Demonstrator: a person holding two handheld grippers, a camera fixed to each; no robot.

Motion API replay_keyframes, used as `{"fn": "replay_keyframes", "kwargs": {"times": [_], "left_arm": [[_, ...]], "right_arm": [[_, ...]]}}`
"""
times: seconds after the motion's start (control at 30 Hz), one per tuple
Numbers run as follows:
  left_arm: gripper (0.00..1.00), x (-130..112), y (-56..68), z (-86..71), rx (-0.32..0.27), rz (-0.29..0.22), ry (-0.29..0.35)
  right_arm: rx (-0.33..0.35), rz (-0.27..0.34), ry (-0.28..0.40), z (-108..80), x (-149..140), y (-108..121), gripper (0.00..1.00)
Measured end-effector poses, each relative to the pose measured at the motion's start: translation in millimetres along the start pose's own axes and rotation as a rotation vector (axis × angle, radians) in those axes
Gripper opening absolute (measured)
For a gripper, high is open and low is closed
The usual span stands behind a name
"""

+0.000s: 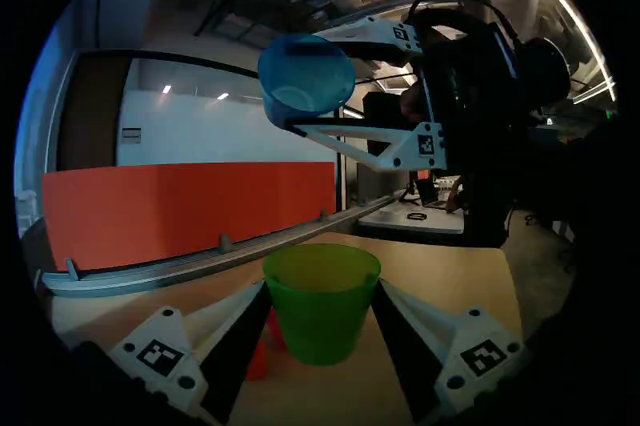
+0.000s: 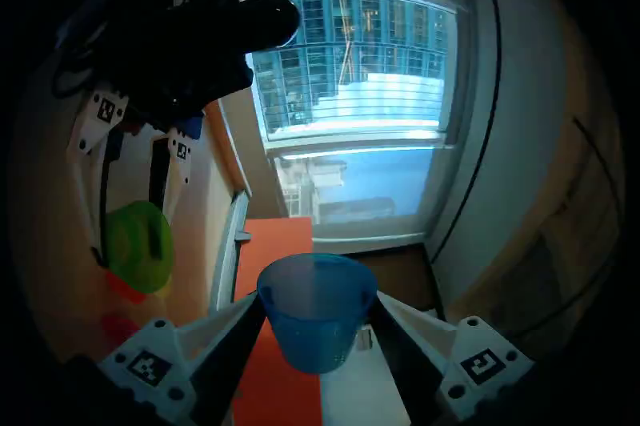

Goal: Pour water

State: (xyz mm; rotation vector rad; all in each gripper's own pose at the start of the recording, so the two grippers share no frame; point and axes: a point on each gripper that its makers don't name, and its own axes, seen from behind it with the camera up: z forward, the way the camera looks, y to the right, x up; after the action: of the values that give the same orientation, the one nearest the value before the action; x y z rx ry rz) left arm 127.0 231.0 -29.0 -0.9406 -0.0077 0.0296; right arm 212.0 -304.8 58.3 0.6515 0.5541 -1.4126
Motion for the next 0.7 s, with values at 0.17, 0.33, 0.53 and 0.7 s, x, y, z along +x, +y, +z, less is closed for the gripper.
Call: {"fn": "replay_keyframes", "kwargs": {"times": [0.17, 0.33, 0.53, 0.7], "left_arm": [[0.83, 0, 1.5, -0.7, -0.005, 0.006, -0.004], [0.83, 2, 2.0, -1.2, -0.004, 0.013, -0.006], [0.84, 3, 0.9, -0.6, 0.000, 0.019, -0.009], [0.84, 5, 0.9, 0.1, 0.002, 0.024, -0.009]], "right_arm": [[-0.008, 0.143, 0.006, -3.2, -3, -2, 0.89], [-0.014, 0.299, 0.019, -9.2, -2, -1, 0.89], [-0.025, 0.495, 0.034, -17.0, 1, 1, 0.89], [-0.011, 0.642, 0.039, -21.0, 4, -3, 0.89]]}}
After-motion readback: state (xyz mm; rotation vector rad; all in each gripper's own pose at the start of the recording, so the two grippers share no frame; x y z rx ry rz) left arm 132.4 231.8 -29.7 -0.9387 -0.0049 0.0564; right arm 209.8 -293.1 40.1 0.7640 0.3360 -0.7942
